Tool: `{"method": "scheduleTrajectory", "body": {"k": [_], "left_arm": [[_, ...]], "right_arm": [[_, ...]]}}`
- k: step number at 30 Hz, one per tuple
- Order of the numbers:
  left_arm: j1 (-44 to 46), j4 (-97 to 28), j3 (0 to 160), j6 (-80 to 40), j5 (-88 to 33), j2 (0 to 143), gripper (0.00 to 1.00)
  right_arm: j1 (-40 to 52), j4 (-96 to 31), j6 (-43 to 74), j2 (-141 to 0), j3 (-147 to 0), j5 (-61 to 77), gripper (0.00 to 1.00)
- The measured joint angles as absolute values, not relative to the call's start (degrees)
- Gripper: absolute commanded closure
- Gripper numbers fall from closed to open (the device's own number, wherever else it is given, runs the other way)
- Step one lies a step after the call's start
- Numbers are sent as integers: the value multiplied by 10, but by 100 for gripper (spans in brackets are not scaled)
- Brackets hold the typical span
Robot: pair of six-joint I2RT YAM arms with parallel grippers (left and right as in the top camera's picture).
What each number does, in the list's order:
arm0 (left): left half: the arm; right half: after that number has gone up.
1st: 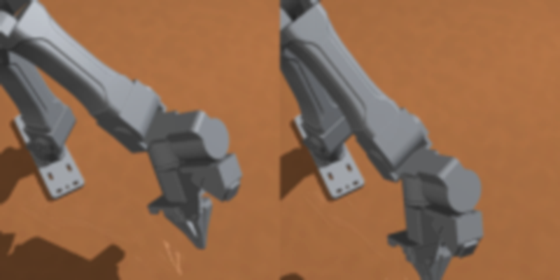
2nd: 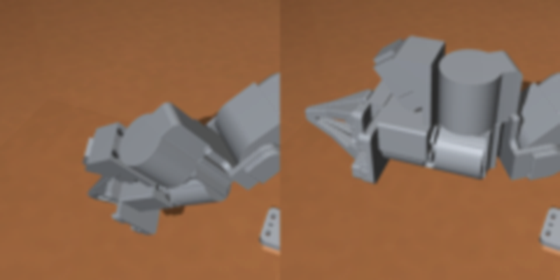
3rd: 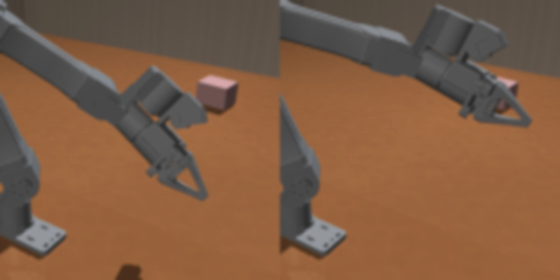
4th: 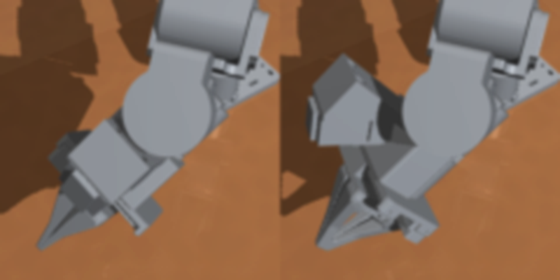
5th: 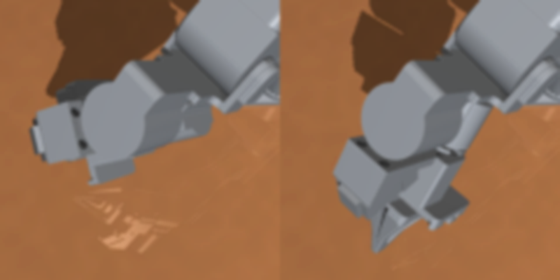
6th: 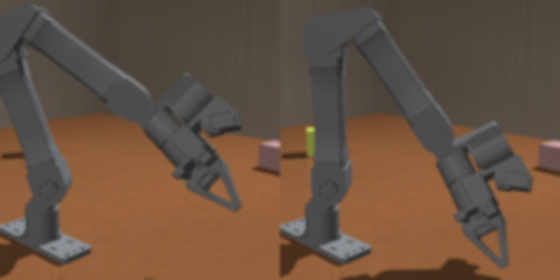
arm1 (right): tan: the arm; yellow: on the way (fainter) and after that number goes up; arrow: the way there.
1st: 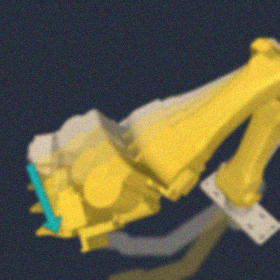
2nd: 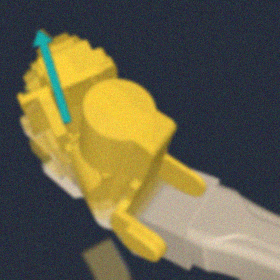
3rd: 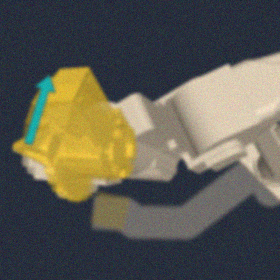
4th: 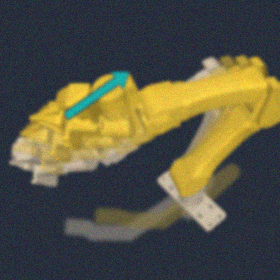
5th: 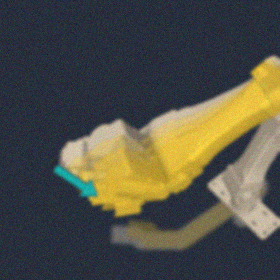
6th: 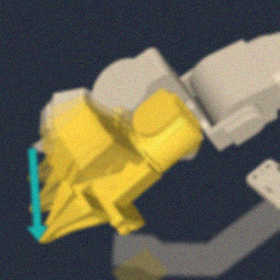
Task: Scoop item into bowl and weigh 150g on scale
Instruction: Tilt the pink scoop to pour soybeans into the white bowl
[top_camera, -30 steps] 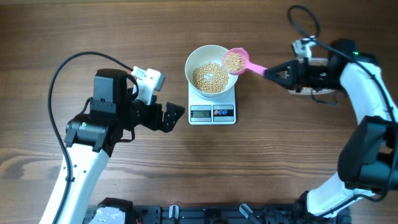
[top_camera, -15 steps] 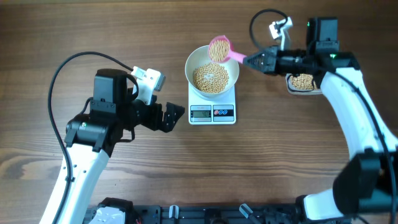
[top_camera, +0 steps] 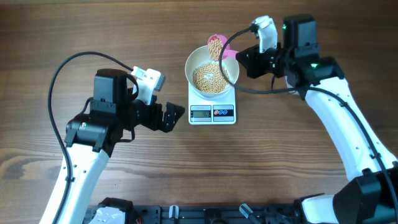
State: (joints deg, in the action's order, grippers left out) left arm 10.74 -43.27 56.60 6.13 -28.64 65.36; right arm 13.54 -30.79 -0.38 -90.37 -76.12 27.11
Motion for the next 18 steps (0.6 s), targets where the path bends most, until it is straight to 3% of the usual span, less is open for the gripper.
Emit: {"method": "scheduleTrajectory", "body": {"k": [18], "left_arm": [[107, -433, 566, 61, -286, 654, 0]], "right_arm": [[182, -305, -169, -904, -761, 160, 96]]}}
